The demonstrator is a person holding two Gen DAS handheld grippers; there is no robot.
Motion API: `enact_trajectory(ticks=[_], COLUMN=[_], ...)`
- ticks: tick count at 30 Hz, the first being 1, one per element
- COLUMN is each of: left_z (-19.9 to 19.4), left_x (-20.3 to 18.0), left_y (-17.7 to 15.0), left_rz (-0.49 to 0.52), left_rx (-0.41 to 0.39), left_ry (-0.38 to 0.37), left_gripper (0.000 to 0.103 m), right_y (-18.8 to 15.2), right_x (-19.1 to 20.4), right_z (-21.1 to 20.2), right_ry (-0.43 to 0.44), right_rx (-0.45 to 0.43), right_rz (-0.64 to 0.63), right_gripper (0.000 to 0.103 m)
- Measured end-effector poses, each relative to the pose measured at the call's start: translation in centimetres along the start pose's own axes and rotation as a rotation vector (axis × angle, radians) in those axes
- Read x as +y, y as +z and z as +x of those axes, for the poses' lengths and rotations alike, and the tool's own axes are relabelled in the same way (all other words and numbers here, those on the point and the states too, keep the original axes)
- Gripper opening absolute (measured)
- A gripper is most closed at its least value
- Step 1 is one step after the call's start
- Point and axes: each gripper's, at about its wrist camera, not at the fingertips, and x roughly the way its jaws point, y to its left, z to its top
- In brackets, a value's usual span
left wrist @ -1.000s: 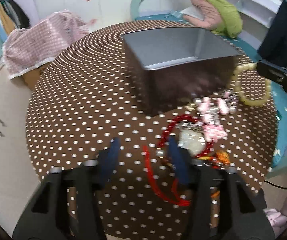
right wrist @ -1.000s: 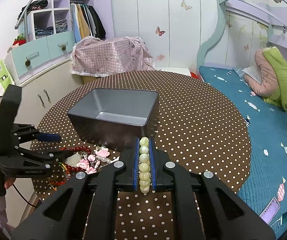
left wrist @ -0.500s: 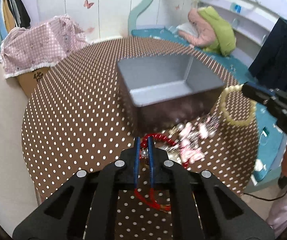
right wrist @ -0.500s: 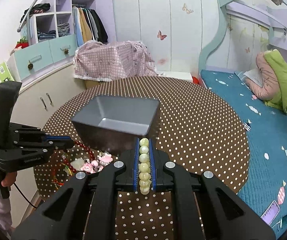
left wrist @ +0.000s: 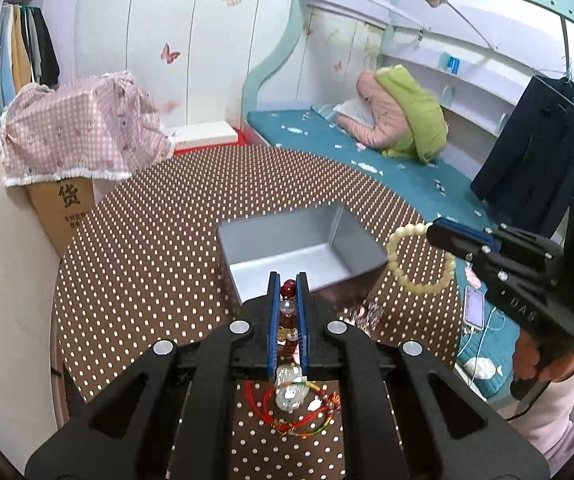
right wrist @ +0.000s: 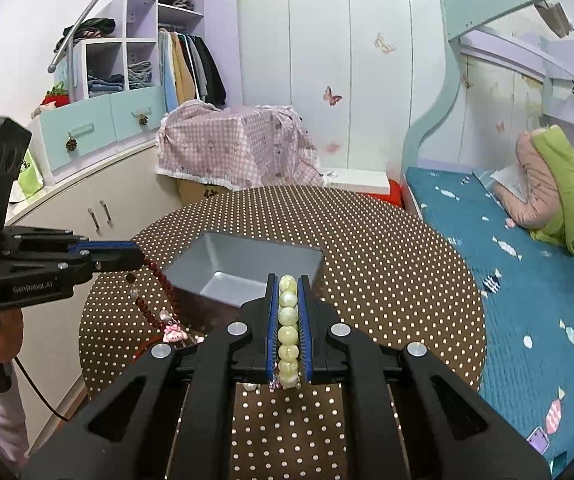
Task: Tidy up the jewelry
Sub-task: 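Grasp the dark red bead bracelet with the left gripper while the right holds the cream bracelet, then lower the cream bracelet into the tin box and open the right gripper while the left carries the red bracelet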
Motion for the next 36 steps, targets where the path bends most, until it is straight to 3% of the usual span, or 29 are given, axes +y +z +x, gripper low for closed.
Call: enact_trajectory(ticks=[13,19,29,33,36], left_z=[-3.1,-2.9,-0.7,-0.2,-0.2], left_x=[-0.7,-1.1,-0.4,0.1,0.3], left_y=[3.6,3.9,3.5,3.5,3.6], left_rz=[-0.012,-0.011,-0.046,-0.055,-0.062], left_rx=[-0.113,-0.116,-0.074,-0.067,-0.07], left_ry=[-0.026,-0.035,-0.044,-0.049,-0.056], left_gripper=[0.008,0.008,0.008,0.008,0.008], right_y=[2.3,2.9,1.0,0.9,0.8], right_x=[0.8,0.9,1.1,1.2,1.6], right_z=[0.2,3.3,8.4,7.0,4.9], right_ry=[0.06,0.058,0.066,0.087,0.125], right_rx=[-0.039,0.026,0.181,0.154,0.11], right_rz=[-0.034,-0.035,-0.018,-0.01,-0.015], right_gripper=[0.008,0.008,0.01,0.032,0.033])
